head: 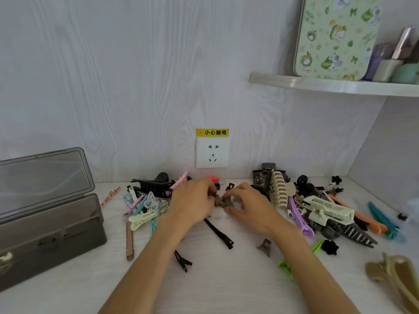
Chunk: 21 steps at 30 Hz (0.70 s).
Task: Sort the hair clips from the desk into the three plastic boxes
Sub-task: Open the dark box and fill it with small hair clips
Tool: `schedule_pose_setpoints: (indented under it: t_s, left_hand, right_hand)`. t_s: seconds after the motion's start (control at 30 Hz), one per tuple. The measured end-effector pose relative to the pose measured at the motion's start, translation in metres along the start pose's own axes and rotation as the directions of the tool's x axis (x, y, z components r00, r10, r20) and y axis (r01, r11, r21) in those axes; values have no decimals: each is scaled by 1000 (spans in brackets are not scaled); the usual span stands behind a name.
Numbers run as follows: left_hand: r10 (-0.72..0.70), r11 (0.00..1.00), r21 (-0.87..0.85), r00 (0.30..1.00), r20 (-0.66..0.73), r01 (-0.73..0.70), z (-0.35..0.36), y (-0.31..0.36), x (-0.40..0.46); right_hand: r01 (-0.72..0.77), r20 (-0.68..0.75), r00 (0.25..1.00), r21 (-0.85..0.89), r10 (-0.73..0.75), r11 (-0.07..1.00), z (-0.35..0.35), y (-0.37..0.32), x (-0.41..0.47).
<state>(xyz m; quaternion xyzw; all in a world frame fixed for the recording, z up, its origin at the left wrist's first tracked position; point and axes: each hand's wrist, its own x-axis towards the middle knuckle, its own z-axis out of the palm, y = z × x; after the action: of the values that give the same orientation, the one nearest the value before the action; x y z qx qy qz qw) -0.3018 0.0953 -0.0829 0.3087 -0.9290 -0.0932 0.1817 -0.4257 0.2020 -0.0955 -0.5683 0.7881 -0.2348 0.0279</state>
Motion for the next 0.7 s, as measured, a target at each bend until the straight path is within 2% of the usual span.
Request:
schedule_pose_setpoints:
  t_s: [0.1, 0.17, 0.23, 0.3, 0.4, 0.47, 0.57, 0.63, 0.7]
  left_hand:
    - [-28, 998, -52, 995, 95, 33, -6, -7, -3]
    - [-28, 997, -67, 995, 93, 34, -7, -8, -2]
    - [-18, 995, -99, 997, 72, 25, -7, -9, -3]
    - [-6, 988, -152, 1000, 22, 10, -4, -10, -4]
    - [-43, 962, -273, 994, -100, 14, -2, -12, -4]
    - [-90, 887, -461, 983, -158, 7, -4, -10, -5]
    - [-185, 675, -738, 964, -192, -17, -19, -6, -19]
    - [-226, 585, -810, 953, -202, -33, -34, -11, -33]
    - [-243, 590, -806, 939, -243, -56, -59, -26, -53]
  right_hand:
    - [8, -19, 1000, 10, -8, 1000, -2, 2, 0]
    - [-7, -37, 999, 28, 8, 1000, -5, 2, -1]
    - [-25, -66, 997, 65, 29, 998, -8, 4, -1]
    - [-23, -157, 987, 128, 43, 992, -8, 5, 0]
    - [-8, -314, 942, 327, 116, 945, -9, 3, 1]
    - [-18, -348, 917, 456, 196, 890, -10, 1, 0]
    - [-38, -319, 900, 621, 296, 783, -15, 0, -3]
    - [-64, -249, 915, 686, 317, 725, -18, -5, -6]
    - [-52, -194, 942, 721, 273, 691, -21, -23, -10]
